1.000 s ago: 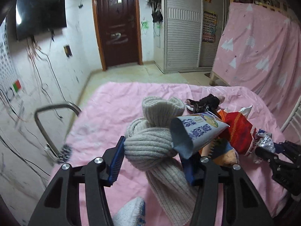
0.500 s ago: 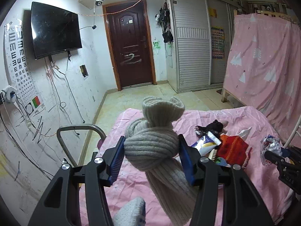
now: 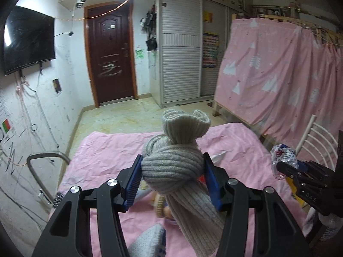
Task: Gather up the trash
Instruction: 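Carry the wrapper and scarf to the yellow bin and release both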
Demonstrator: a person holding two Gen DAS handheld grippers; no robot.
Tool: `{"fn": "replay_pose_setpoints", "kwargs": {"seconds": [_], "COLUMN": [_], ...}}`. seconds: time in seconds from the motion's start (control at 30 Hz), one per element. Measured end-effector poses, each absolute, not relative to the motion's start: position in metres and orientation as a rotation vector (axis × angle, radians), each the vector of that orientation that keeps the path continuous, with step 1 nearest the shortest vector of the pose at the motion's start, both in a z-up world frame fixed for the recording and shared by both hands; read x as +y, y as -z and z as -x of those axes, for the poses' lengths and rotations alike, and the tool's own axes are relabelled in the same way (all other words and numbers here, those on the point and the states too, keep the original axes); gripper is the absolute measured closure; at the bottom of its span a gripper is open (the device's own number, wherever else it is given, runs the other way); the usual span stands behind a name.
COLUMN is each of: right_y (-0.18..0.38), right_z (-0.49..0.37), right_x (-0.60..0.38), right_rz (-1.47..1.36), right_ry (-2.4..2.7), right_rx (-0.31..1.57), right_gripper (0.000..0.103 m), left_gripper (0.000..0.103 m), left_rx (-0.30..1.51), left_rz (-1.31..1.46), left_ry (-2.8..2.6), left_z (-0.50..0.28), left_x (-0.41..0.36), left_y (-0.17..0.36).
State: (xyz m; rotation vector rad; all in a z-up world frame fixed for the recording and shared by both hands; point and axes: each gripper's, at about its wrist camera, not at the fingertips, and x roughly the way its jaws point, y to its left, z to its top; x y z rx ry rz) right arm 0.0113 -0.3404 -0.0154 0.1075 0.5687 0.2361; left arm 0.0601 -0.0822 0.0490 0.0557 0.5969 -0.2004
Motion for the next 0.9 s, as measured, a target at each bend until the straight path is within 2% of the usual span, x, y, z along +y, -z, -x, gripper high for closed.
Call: {"fn": "replay_pose_setpoints", "kwargs": {"seconds": [0.4,0.8,0.87,0.9], "right_y": [0.016,0.041,0.046,0.049], "right_z": [0.019,0.033,0.031,0.031], "right_x": [-0.427,-0.496,-0.504,-0.506], "right_rz": [-0.145,-0.191,-0.211,-0.219], "right_ry": [-0.020,0.144,0.147,0.148], "right_rx": [0.531,0.551,0.559,0.562], "right_gripper": [0.068,0.068,0.066,0.062], "left_gripper": [0.058,0.058,0.058,0.058], "left_rx": [0.643,0.686,0.692,0.694], "left_rz": [-0.106,-0.093,-0.080,-0.071], "left_ry": [0.467,0.671,0.701,0.724], "left_z": [-0.063,-0.062,-0.060,-0.060], "left_x": [-0.180,-0.280,-0.294,-0.302], "left_y": [-0.044,-0.032,-0.031,-0.029]}}
